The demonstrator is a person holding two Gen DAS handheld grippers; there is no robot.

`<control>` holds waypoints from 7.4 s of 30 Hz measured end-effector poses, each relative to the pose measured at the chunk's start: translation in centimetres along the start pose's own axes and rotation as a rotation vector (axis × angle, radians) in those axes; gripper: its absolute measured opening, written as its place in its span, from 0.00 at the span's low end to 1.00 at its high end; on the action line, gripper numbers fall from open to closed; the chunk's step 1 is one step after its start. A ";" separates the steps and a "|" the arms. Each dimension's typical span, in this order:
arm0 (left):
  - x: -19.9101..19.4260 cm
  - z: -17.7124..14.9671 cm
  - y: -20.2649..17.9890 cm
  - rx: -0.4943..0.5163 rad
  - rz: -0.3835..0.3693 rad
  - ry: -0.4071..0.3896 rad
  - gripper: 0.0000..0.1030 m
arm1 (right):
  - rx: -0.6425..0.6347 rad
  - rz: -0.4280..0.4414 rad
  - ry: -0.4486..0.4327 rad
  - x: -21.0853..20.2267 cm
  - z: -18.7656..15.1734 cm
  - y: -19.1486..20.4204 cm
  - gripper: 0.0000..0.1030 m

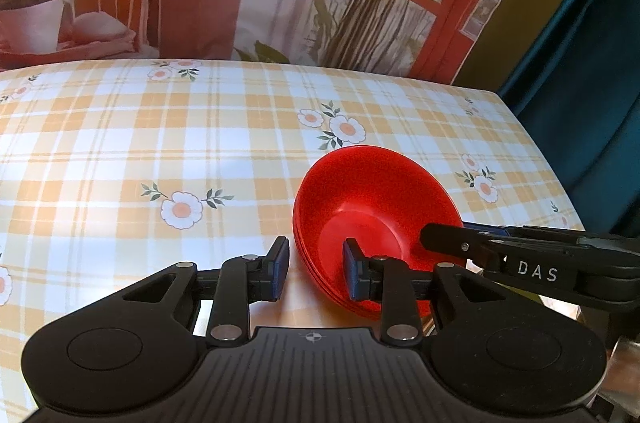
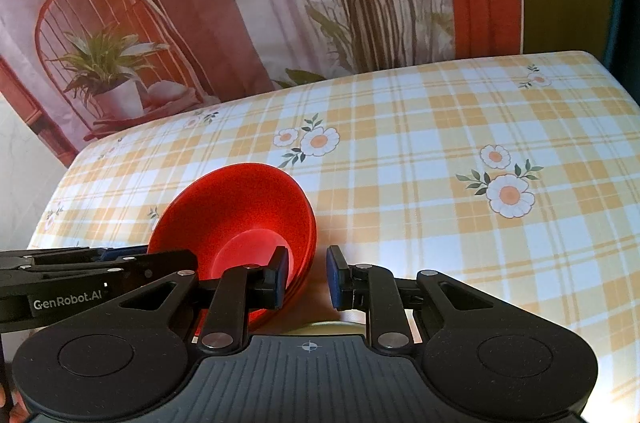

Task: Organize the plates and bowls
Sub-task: 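Lift the three-bowl stack with both grippers and carry it toward the green plates, then lower the bowl stack onto the green plate stack with both grippers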

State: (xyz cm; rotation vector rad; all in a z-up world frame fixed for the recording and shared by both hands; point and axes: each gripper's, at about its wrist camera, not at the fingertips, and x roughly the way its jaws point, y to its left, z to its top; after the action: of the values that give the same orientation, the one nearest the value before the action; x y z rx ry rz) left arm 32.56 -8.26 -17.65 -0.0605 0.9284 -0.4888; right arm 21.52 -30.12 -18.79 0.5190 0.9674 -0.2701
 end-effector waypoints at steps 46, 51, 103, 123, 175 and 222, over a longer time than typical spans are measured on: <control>-2.1 0.5 0.0 -0.002 -0.012 -0.061 0.18 | -0.016 0.031 -0.039 -1.3 0.9 1.6 0.14; -3.0 0.5 -0.2 0.006 -0.008 -0.076 0.18 | -0.022 0.034 -0.052 -2.1 1.0 2.1 0.14; -9.6 -4.8 -4.0 0.055 -0.027 -0.124 0.20 | -0.043 0.035 -0.112 -10.9 -3.5 2.3 0.13; -9.5 -7.4 -6.6 0.082 -0.064 -0.089 0.21 | -0.015 0.006 -0.112 -13.3 -6.4 -0.4 0.13; -6.3 -7.8 -6.3 0.090 -0.069 -0.011 0.21 | 0.003 -0.023 -0.059 -10.6 -7.0 -2.3 0.13; -5.7 -7.4 -5.2 0.085 -0.009 -0.025 0.20 | 0.002 -0.003 -0.039 -7.9 -7.1 -2.0 0.12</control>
State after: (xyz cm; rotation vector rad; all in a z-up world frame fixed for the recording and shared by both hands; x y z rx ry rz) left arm 22.01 -9.25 -16.54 0.0065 0.8823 -0.5339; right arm 11.29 -28.11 -16.00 0.5126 0.9299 -0.2827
